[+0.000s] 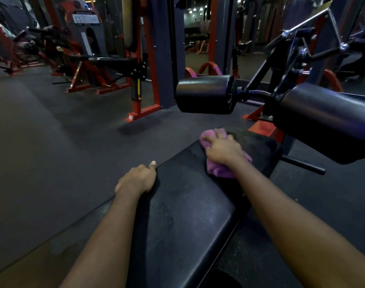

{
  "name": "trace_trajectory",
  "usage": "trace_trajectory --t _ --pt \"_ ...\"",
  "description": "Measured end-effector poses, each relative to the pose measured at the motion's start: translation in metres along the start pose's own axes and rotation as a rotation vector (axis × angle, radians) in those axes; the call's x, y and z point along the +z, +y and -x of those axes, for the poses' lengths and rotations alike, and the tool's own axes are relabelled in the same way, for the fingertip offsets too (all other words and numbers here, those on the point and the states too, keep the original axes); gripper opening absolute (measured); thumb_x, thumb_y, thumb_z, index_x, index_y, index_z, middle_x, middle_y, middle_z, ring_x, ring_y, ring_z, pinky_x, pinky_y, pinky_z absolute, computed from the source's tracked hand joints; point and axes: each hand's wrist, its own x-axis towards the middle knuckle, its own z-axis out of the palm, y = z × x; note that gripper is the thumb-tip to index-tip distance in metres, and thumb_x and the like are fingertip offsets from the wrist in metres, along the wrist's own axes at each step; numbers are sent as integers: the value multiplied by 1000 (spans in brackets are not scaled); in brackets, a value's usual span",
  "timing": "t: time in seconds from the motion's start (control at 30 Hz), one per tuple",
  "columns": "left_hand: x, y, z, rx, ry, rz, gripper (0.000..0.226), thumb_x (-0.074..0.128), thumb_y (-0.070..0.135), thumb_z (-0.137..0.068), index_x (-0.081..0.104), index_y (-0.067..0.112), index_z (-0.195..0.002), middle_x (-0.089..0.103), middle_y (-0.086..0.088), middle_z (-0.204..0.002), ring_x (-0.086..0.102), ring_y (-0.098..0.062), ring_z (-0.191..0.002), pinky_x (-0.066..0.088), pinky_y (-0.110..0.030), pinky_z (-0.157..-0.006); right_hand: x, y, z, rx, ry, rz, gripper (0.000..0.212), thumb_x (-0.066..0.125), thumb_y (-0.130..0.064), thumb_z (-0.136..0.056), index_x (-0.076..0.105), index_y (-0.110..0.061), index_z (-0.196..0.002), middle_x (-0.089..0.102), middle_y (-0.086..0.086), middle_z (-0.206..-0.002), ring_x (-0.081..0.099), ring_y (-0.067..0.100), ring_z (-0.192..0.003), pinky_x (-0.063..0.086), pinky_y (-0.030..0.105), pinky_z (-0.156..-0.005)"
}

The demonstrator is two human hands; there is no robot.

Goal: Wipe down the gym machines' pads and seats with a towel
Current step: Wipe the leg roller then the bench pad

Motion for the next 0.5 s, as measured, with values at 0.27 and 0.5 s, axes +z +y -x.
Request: trace_trajectory --t 0.27,0.5 --pt "1 0 1 -4 8 6 70 15 57 -105 46 8 -144 45 -19 -151 45 -37 -135 34 -48 -109 1 44 36 -182 -8 -62 56 47 -29 -98 39 -57 -146 19 -10 -168 37 30 -141 38 44 -113" --pt "0 1 4 -5 11 11 69 13 55 -105 46 9 -144 45 -18 -150 45 -37 -135 34 -50 -108 -7 4 -38 -170 -14 10 40 43 -41 -99 47 -58 -135 40 -6 -156 46 34 -135 38 45 -111"
